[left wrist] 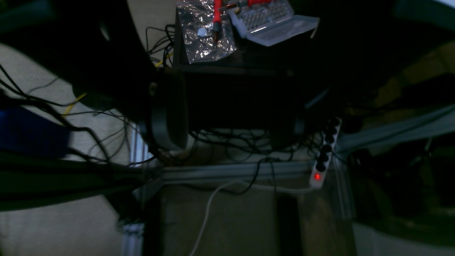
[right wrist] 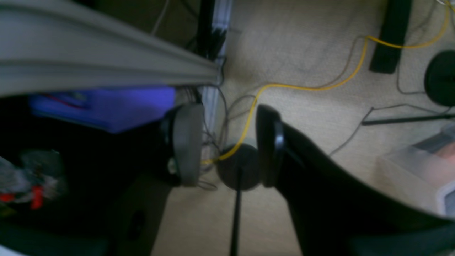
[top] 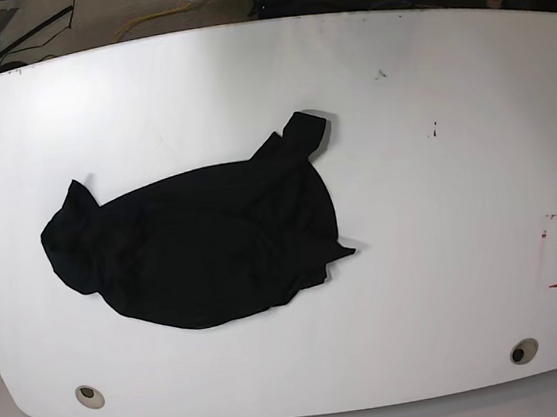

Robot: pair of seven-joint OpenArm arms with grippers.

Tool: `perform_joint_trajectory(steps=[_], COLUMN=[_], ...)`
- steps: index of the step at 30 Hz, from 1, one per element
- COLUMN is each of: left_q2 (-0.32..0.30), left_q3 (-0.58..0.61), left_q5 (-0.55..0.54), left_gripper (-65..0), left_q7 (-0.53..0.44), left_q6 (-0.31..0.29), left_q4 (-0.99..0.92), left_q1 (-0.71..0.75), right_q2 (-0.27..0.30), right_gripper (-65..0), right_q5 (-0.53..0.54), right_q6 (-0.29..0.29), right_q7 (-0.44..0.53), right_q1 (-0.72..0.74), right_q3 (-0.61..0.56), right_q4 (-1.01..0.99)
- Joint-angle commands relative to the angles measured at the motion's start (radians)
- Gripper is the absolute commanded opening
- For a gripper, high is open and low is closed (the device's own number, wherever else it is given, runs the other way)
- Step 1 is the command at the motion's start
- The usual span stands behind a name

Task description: Fold the T-shirt properly

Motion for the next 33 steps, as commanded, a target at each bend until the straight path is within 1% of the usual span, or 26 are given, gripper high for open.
perform_joint_trajectory(steps=[1,5,9,11,16,18,19,23,25,29,31,33], left_q2=[-0.007,-0.008,-0.008,-0.008,-0.008,-0.007,-0.007,-0.002,0.001,0.001,0.001,0.001], left_q3=[-0.005,-0.005,-0.006,-0.006,-0.003,0.000,0.000,0.000,0.001,0.001,0.001,0.001], left_q5=[-0.003,-0.003,-0.003,-0.003,-0.003,-0.003,-0.003,-0.006,-0.017,-0.028,-0.028,-0.026], left_gripper=[-31.5,-31.5,-31.4,-31.4,-31.4,-31.4,-31.2,-30.3,-26.5,-22.1,-22.1,-22.2], left_q7=[-0.024,-0.024,-0.024,-0.024,-0.025,-0.025,-0.025,-0.027,-0.027,-0.027,-0.027,-0.027], left_q6=[0.004,0.004,0.004,0.004,0.004,0.004,0.004,0.004,0.004,0.004,0.004,0.004], left_q4=[0.107,0.234,0.317,0.331,0.342,0.342,0.342,0.343,0.343,0.343,0.343,0.343], left_q1=[0.057,0.122,0.152,0.156,0.128,0.091,0.074,0.016,-0.022,-0.070,-0.093,-0.105], right_q2=[0.000,0.000,0.000,0.000,0.000,0.001,0.001,0.001,-0.002,-0.002,0.000,0.005], right_gripper=[-41.1,-41.1,-41.1,-41.1,-41.1,-41.1,-41.1,-41.1,-41.1,-40.4,-40.3,-40.3], right_q5=[0.044,0.089,0.138,0.163,0.224,0.245,0.252,0.252,0.252,0.242,0.242,0.239], right_q6=[0.009,0.009,0.009,0.009,0.011,0.012,0.026,0.109,0.141,0.155,0.157,0.157], right_q7=[0.020,0.027,0.028,0.028,0.028,0.030,0.030,0.022,0.022,0.020,0.017,-0.006], right_q1=[-0.065,-0.146,-0.215,-0.232,-0.232,-0.193,-0.172,-0.072,-0.015,0.077,0.130,0.170], right_q3=[0.001,0.001,0.001,0.003,0.072,0.098,0.115,0.171,0.194,0.201,0.201,0.201], right_q4=[0.081,0.170,0.275,0.310,0.379,0.384,0.384,0.382,0.382,0.382,0.382,0.382])
